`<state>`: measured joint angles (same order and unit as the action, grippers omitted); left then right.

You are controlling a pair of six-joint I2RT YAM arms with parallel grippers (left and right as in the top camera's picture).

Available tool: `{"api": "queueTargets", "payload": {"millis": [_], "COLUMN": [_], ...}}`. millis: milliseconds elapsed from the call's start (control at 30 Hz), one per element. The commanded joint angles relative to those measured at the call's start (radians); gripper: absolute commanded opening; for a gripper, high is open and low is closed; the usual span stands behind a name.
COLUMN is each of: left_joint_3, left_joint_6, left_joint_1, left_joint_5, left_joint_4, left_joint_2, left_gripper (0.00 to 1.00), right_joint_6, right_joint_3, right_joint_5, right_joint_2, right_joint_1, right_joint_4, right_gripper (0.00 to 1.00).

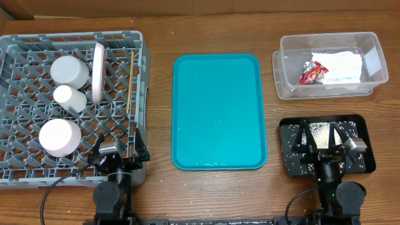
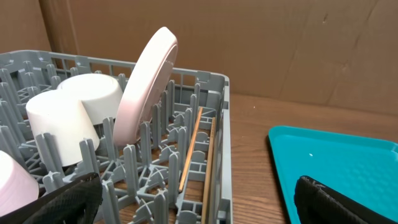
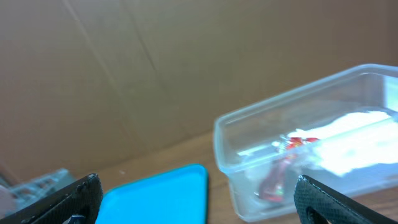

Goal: Sort waste into correct bins and load items into the dishwasher

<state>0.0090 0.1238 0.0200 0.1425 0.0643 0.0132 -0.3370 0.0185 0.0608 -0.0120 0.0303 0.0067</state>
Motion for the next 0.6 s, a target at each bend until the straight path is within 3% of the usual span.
{"api": "queueTargets", "payload": {"millis": [0, 267, 467, 567], "left_joint_3": [-0.004, -0.004, -0.004, -0.004], "left_joint_6": [-0.011, -0.011, -0.011, -0.011], "left_joint_1": [0.008, 0.008, 0.008, 0.008], "left_joint_5": [-0.005, -0.005, -0.005, -0.005], "left_joint_4": [-0.001, -0.001, -0.001, -0.001], "left_joint_2": [-0.009, -0.009, -0.009, -0.009], "left_gripper": [1.00, 1.00, 1.00, 1.00], "right_joint_6": [0.080, 0.220, 0.403, 0.415], "right_joint_3": [-0.011, -0.011, -0.011, -0.011], "right_joint_5": [-0.069, -0.082, -0.082, -0.076], "right_joint_2": [0.009, 0.010, 0.010, 0.010], "right_joint_1": [-0.007, -0.007, -0.007, -0.007], "right_joint_4": [-0.062, -0.090, -0.091, -0.092], "right_gripper": [1.00, 1.00, 1.00, 1.00]}}
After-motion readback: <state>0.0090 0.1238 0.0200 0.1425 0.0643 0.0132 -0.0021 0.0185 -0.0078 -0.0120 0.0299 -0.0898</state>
